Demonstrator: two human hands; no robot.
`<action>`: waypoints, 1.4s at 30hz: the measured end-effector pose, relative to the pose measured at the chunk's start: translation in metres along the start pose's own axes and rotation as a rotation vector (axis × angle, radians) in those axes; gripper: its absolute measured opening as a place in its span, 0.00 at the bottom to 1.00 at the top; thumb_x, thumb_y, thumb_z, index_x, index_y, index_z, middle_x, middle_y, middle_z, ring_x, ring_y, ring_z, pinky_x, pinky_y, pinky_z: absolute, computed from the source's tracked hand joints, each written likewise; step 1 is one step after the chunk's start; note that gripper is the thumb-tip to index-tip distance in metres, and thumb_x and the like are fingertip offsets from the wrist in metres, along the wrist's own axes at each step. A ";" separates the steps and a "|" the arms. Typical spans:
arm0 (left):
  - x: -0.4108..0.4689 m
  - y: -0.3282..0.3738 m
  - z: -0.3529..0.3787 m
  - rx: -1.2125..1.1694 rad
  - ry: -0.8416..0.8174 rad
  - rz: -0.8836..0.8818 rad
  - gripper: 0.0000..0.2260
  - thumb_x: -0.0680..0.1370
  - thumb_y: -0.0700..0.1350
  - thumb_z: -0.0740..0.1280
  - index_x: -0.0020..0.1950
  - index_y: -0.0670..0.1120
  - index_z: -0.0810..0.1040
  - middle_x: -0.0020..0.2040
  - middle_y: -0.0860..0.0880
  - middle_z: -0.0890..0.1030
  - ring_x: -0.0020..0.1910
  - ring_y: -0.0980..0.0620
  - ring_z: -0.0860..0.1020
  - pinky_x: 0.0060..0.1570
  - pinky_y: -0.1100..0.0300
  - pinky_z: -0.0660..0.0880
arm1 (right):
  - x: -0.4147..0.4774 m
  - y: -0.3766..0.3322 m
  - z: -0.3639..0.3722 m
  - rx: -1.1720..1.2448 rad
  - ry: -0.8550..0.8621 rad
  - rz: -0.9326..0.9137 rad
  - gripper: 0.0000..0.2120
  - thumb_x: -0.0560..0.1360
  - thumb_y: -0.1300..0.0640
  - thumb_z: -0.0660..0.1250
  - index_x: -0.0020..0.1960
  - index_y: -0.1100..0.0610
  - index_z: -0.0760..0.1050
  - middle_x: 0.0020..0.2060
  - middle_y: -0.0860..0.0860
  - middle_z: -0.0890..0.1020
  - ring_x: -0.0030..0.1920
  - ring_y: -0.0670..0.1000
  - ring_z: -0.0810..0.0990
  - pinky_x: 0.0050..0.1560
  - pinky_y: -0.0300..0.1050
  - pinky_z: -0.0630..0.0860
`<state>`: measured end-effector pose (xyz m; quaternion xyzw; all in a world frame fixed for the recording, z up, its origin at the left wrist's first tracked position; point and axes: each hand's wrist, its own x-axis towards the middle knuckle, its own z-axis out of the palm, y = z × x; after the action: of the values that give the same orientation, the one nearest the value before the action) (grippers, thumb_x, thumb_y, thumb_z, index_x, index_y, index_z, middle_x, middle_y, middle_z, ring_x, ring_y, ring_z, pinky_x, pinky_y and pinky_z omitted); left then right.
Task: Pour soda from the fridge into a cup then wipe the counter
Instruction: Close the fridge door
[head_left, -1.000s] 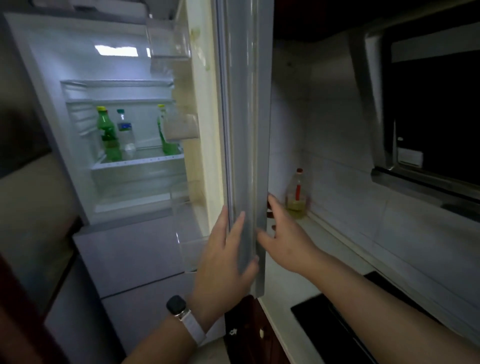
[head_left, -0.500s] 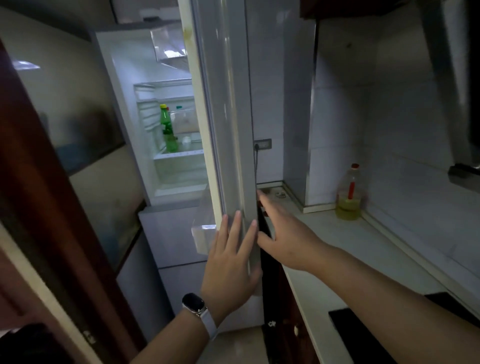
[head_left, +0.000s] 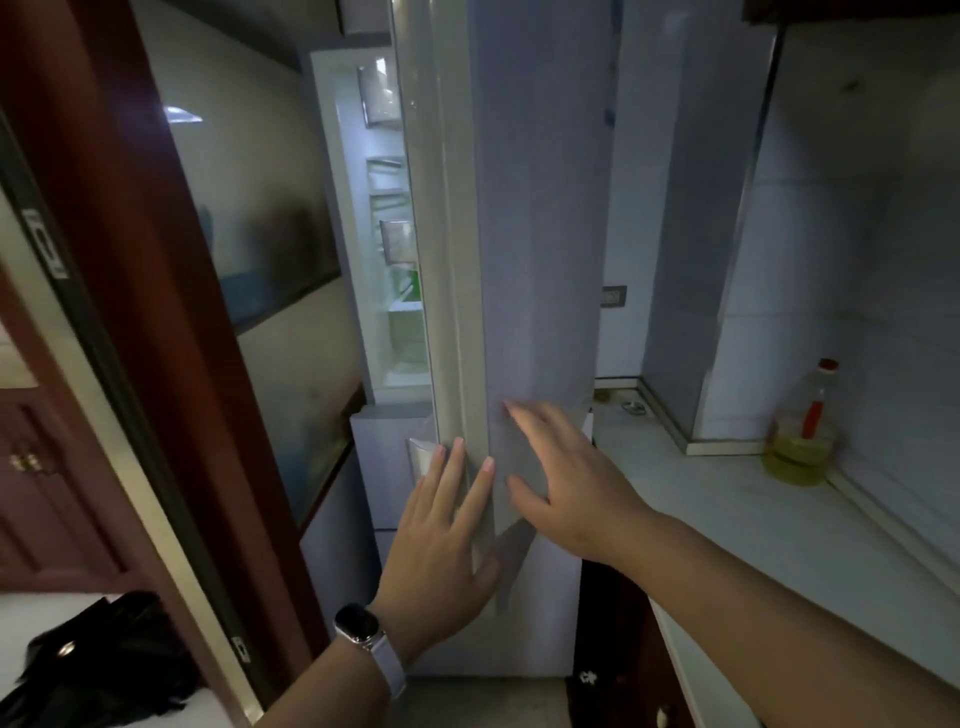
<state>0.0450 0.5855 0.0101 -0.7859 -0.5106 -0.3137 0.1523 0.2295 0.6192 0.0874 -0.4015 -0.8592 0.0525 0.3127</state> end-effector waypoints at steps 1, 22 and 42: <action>-0.001 -0.006 0.000 -0.014 0.014 -0.018 0.42 0.74 0.54 0.65 0.80 0.52 0.42 0.81 0.47 0.41 0.80 0.45 0.46 0.74 0.46 0.55 | 0.009 0.001 0.005 -0.039 0.018 -0.010 0.33 0.79 0.44 0.60 0.78 0.45 0.48 0.75 0.45 0.56 0.72 0.47 0.61 0.68 0.43 0.65; 0.029 -0.151 0.015 -0.358 0.166 -0.273 0.46 0.73 0.53 0.64 0.76 0.59 0.30 0.79 0.59 0.34 0.79 0.55 0.39 0.76 0.56 0.45 | 0.182 -0.002 0.129 -0.417 0.257 -0.205 0.37 0.75 0.47 0.65 0.77 0.56 0.54 0.76 0.58 0.55 0.76 0.58 0.55 0.72 0.57 0.58; 0.099 -0.241 0.071 -0.184 0.284 -0.536 0.44 0.73 0.49 0.73 0.80 0.47 0.49 0.80 0.40 0.45 0.77 0.39 0.52 0.70 0.48 0.58 | 0.287 0.041 0.182 -0.595 0.335 -0.343 0.38 0.70 0.48 0.71 0.75 0.54 0.59 0.74 0.60 0.57 0.74 0.65 0.58 0.70 0.66 0.62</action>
<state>-0.1192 0.7997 0.0011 -0.5822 -0.6426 -0.4942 0.0621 0.0128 0.8836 0.0702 -0.3281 -0.8286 -0.3189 0.3226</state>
